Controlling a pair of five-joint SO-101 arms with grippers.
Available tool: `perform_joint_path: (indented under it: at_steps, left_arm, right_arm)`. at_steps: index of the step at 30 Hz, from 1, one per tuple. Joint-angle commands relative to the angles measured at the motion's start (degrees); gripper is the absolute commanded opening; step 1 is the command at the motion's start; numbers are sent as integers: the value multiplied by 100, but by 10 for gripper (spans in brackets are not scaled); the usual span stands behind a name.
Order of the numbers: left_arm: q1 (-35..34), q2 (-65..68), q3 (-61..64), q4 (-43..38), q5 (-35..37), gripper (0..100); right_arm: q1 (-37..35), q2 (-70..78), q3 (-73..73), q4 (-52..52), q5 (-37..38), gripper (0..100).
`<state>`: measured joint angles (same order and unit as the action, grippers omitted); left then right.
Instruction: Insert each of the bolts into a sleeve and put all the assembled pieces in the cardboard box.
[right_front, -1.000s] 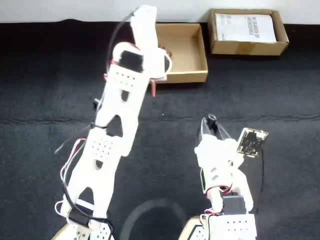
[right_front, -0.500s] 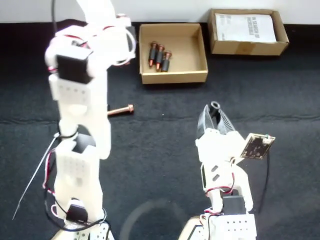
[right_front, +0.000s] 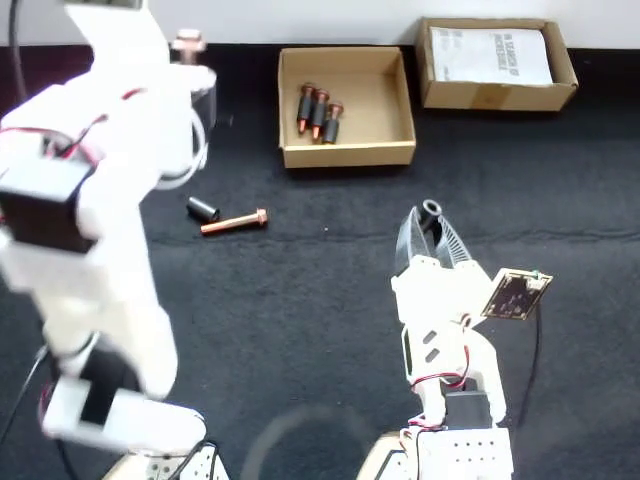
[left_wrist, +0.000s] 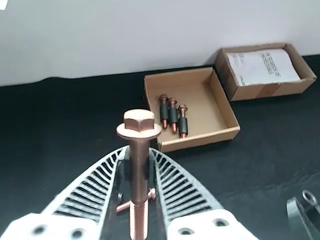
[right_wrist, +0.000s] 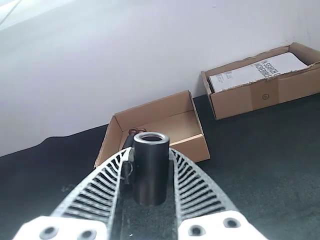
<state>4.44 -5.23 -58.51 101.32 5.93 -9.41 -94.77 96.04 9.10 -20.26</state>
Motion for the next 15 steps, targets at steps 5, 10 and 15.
perform_joint_path:
  at_steps: [5,10,15]
  left_arm:
    - [-31,-2466,3310,-53,-53,9]
    - [-40,-3213,5138,-712,-44,9]
    - [-40,-3705,6721,-1846,-35,9]
  right_arm:
    - [-48,-57,769,-110,9,6]
    - [-57,-57,769,-110,9,6]
    - [-57,-57,769,-110,9,6]
